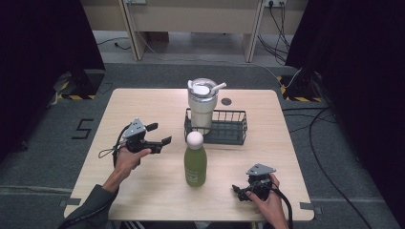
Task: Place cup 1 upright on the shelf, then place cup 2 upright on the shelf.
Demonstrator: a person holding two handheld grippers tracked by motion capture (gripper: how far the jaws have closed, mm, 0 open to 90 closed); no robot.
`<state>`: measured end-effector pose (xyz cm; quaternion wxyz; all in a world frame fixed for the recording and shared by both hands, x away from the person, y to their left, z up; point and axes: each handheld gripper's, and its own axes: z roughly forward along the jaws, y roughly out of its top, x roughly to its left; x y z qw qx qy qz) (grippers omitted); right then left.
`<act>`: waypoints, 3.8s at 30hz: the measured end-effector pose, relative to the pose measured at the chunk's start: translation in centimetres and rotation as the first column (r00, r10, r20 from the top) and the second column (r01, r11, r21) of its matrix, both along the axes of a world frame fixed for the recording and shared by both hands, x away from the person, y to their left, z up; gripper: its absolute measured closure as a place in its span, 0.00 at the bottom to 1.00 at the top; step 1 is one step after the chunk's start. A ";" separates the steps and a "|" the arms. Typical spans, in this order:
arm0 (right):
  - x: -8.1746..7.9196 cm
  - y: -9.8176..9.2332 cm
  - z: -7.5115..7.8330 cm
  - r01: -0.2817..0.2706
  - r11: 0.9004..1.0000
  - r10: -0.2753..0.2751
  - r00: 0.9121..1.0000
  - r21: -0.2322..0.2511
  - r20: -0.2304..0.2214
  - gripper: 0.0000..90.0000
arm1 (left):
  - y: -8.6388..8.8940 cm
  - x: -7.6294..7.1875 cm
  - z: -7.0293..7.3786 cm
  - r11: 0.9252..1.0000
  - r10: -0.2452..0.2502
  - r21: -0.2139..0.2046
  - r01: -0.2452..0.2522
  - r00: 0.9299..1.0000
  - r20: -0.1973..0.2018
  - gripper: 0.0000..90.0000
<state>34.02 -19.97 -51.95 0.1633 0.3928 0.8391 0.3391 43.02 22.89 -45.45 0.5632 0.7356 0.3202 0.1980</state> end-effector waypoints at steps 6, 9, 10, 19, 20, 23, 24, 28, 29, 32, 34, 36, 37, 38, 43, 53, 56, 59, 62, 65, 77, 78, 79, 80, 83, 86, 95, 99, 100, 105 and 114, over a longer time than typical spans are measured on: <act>0.0 0.0 0.0 0.000 1.000 0.000 1.000 0.000 0.000 0.00 | 0.7 -0.9 -0.1 1.000 0.007 0.011 -0.007 1.000 0.009 0.16; 0.0 0.0 0.0 0.000 1.000 0.000 1.000 0.000 0.000 0.00 | 0.9 -1.4 -0.3 1.000 0.010 0.014 -0.011 1.000 0.009 0.16; 0.0 0.0 0.0 0.000 1.000 0.000 1.000 0.000 0.000 0.00 | 1.0 -1.5 -0.4 1.000 0.010 0.013 -0.010 1.000 0.007 0.16; 0.0 0.0 0.0 0.000 1.000 0.000 1.000 0.000 0.000 0.00 | 2.0 -2.9 -1.5 1.000 0.014 0.027 -0.014 1.000 -0.005 0.16; 0.0 0.0 0.0 0.000 1.000 0.000 1.000 0.000 0.000 0.00 | 2.1 -3.1 -1.6 1.000 0.013 0.029 -0.013 1.000 -0.008 0.16; 0.0 0.0 0.0 0.000 1.000 0.000 1.000 0.000 0.000 0.00 | 2.6 -3.5 -2.0 0.999 0.022 0.029 -0.021 1.000 -0.013 0.16; 0.0 0.0 0.0 0.000 1.000 0.000 1.000 0.000 0.000 0.00 | 2.6 -3.6 -2.1 0.999 0.022 0.032 -0.022 1.000 -0.014 0.16; 0.0 0.0 0.0 0.000 1.000 0.000 1.000 0.000 0.000 0.00 | 2.9 -4.1 -2.8 0.999 0.024 0.048 -0.023 0.999 -0.025 0.16; 0.0 0.0 0.0 0.000 1.000 0.000 1.000 0.000 0.000 0.00 | 3.0 -4.3 -3.0 0.998 0.022 0.052 -0.021 0.999 -0.032 0.16; 0.0 0.0 0.0 0.000 1.000 0.000 1.000 0.000 0.000 0.00 | 3.1 -4.6 -3.4 0.997 0.021 0.071 -0.018 0.999 -0.040 0.16; 0.0 0.0 0.0 0.000 1.000 0.000 1.000 0.000 0.000 0.00 | 3.2 -4.8 -3.7 0.995 0.023 0.093 -0.019 0.999 -0.046 0.16; 0.0 0.0 0.0 0.000 1.000 0.000 1.000 0.000 0.000 0.00 | 3.3 -5.0 -4.0 0.995 0.019 0.094 -0.013 0.998 -0.059 0.16; 0.0 0.0 0.0 0.000 1.000 0.000 1.000 0.000 0.000 0.00 | 3.3 -5.1 -4.1 0.995 0.018 0.096 -0.012 0.998 -0.062 0.16; 0.0 0.0 0.0 0.000 1.000 0.000 1.000 0.000 0.000 0.00 | 3.4 -5.1 -4.2 0.995 0.020 0.104 -0.014 0.998 -0.062 0.16; 0.0 0.0 0.0 0.000 1.000 0.000 1.000 0.001 0.000 0.00 | 3.8 -5.5 -4.6 0.994 0.028 0.112 -0.019 0.996 -0.081 0.16; 0.0 0.0 0.0 0.000 1.000 0.000 1.000 0.000 0.000 0.01 | 4.0 -6.4 -5.9 0.989 0.003 0.147 0.019 0.988 -0.152 0.16; 0.0 0.0 0.0 0.000 1.000 0.000 1.000 0.000 0.000 0.00 | 4.0 -6.8 -6.1 0.985 0.001 0.171 0.026 0.988 -0.156 0.16; 0.0 0.0 0.0 0.000 1.000 0.000 1.000 0.000 0.000 0.00 | 4.0 -7.1 -6.4 0.983 0.001 0.180 0.030 0.985 -0.171 0.16; 0.0 0.0 0.0 0.000 1.000 0.000 1.000 0.000 0.000 0.00 | 3.9 -7.5 -6.5 0.979 0.002 0.201 0.033 0.985 -0.171 0.16; 0.0 0.0 0.0 0.000 1.000 0.000 1.000 0.001 0.000 0.00 | 3.9 -7.8 -6.6 0.978 -0.004 0.205 0.041 0.984 -0.179 0.16; 0.0 0.0 0.0 0.000 1.000 0.000 1.000 0.000 0.000 0.00 | 4.0 -8.8 -6.8 0.956 0.021 0.289 0.045 0.975 -0.221 0.17; 0.0 0.0 0.0 0.000 1.000 0.000 1.000 0.000 0.000 0.01 | 3.9 -8.8 -6.8 0.954 0.023 0.296 0.044 0.975 -0.219 0.17; 0.0 0.0 0.0 0.001 1.000 -0.001 1.000 0.000 0.000 0.01 | 3.9 -8.9 -6.9 0.950 0.022 0.307 0.048 0.975 -0.222 0.17; 0.0 0.0 0.0 0.001 1.000 -0.001 1.000 0.000 0.000 0.01 | 3.8 -9.0 -6.9 0.947 0.024 0.317 0.051 0.974 -0.226 0.17; 0.0 0.0 0.0 0.001 1.000 -0.001 1.000 0.000 0.000 0.01 | 3.7 -9.0 -7.0 0.939 0.019 0.337 0.065 0.970 -0.240 0.16; 0.0 0.0 0.0 0.001 1.000 -0.001 1.000 0.000 0.000 0.01 | 3.7 -9.0 -7.0 0.942 0.019 0.329 0.068 0.967 -0.254 0.16; -0.1 0.0 0.0 0.003 1.000 -0.003 1.000 0.001 -0.001 0.01 | 3.7 -9.0 -7.0 0.942 0.019 0.328 0.069 0.967 -0.256 0.15; -0.1 0.0 0.0 0.003 1.000 -0.003 1.000 -0.001 0.001 0.01 | 3.7 -9.0 -7.0 0.942 0.019 0.327 0.068 0.966 -0.256 0.15; -0.1 0.0 0.0 0.003 1.000 -0.003 1.000 -0.003 0.002 0.01 | 3.7 -9.0 -7.0 0.942 0.019 0.328 0.069 0.966 -0.257 0.15; -0.2 0.0 0.1 -0.001 1.000 0.000 1.000 0.004 0.012 0.07 | 3.7 -9.0 -7.0 0.941 0.017 0.330 0.071 0.966 -0.258 0.15; -0.6 0.2 0.4 -0.034 0.999 0.033 0.998 0.010 0.059 0.17 | 3.7 -8.9 -7.0 0.942 0.021 0.328 0.067 0.966 -0.258 0.15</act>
